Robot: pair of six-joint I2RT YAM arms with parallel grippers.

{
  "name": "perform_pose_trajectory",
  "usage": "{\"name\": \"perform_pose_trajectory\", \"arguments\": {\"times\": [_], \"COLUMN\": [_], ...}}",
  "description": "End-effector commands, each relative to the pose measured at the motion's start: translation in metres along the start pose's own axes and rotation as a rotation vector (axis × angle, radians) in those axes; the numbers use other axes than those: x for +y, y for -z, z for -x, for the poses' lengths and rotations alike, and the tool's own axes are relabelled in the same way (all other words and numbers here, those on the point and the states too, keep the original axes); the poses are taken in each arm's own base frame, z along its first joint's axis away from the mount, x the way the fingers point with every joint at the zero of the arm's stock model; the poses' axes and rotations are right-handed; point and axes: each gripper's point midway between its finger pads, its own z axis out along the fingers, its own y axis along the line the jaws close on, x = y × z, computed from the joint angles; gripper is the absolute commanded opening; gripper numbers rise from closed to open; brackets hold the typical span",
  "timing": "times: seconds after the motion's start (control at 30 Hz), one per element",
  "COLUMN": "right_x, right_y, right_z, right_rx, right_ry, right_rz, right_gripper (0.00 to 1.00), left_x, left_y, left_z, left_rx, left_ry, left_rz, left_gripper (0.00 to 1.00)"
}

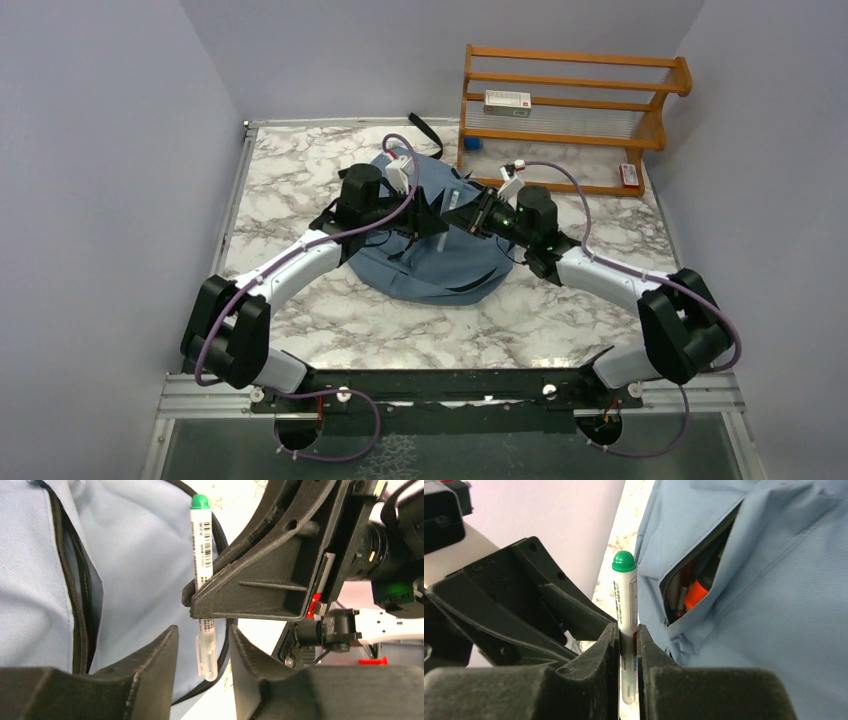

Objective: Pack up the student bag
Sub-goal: Pick up the stationery from the center of the board.

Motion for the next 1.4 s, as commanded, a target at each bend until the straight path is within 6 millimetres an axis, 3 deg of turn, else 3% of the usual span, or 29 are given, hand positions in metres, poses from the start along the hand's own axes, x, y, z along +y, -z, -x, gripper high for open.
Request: {"name": "perform_pose_trajectory", "arguments": {"times": [0.0, 0.4, 0.67, 0.9, 1.07, 1.37], "right_x": [-0.015, -0.034, -0.033, -0.035, -0.036, -0.035], "right_y": [0.013, 0.028, 0.029, 0.030, 0.030, 0.029], "right_z": [0.020, 0.017, 0.017, 0.015, 0.013, 0.011], "right_rx": [-0.111, -0.132, -0.130, -0.127, -0.120, -0.110], "right_ry": [-0.008, -0.025, -0.026, -0.028, -0.029, -0.027], "right_rz": [-0.136, -0.241, -0.239, -0.246, -0.246, -0.240], "right_gripper": [0.06, 0.06, 0.06, 0.06, 0.06, 0.06], "left_x": [0.003, 0.059, 0.067, 0.074, 0.078, 0.087], "left_y": [0.001, 0.017, 0.014, 0.006, -0.001, -0.008], "left_z": [0.026, 0.042, 0.042, 0.039, 0.042, 0.028], "left_rx": [-0.045, -0.028, 0.027, 0.067, 0.089, 0.142], "left_ry": [-0.106, -0.273, -0.435, -0.504, -0.556, -0.580], "left_rz": [0.067, 0.428, 0.600, 0.682, 0.727, 0.743], "left_gripper": [0.47, 0.57, 0.70, 0.69, 0.64, 0.51]}}
